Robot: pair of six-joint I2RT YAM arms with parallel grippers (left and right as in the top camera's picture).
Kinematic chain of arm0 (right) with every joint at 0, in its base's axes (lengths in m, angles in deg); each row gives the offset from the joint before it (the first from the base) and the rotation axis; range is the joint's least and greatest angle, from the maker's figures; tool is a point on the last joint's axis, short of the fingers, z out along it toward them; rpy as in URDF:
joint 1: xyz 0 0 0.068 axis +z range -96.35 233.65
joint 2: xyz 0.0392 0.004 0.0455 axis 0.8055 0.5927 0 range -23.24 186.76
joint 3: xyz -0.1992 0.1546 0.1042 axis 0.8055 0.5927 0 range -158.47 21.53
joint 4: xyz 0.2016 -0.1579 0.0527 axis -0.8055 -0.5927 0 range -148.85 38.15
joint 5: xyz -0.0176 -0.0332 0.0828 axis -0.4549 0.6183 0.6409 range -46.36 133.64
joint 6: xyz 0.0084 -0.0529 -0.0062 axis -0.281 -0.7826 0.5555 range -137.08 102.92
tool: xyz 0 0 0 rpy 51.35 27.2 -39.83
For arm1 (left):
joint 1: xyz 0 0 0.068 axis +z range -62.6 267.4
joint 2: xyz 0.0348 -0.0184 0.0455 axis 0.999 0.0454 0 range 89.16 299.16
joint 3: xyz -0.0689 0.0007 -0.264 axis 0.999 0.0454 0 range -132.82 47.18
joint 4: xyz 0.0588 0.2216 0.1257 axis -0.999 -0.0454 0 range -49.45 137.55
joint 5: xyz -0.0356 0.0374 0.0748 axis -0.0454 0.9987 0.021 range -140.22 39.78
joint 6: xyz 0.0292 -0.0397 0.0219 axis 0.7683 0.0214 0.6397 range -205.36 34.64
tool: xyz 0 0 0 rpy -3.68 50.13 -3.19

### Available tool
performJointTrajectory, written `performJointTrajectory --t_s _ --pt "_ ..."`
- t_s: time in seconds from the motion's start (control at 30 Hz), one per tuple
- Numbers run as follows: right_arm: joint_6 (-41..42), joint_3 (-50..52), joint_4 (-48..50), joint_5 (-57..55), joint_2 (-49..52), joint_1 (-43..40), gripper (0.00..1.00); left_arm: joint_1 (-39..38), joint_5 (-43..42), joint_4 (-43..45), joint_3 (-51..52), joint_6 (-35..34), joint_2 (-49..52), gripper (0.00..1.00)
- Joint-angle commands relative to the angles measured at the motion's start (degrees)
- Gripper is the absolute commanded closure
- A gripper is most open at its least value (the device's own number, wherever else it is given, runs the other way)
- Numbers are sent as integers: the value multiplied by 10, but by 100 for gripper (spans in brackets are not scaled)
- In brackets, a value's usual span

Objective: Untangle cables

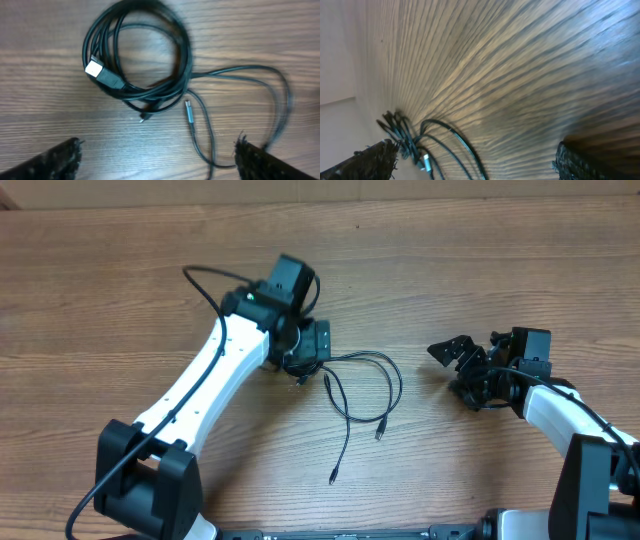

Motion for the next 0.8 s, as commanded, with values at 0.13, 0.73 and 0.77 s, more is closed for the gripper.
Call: performJointTrajectory --t_s 0.13,0.73,0.77 --pt "7 -4 -28 23 -8 2 0 2 14 80 126 -176 -9 36" --pt "-38 -4 -87 23 -8 2 0 17 46 304 241 -278 -9 32" --pt "-38 -4 -90 23 -8 2 0 17 46 305 242 -278 -9 32"
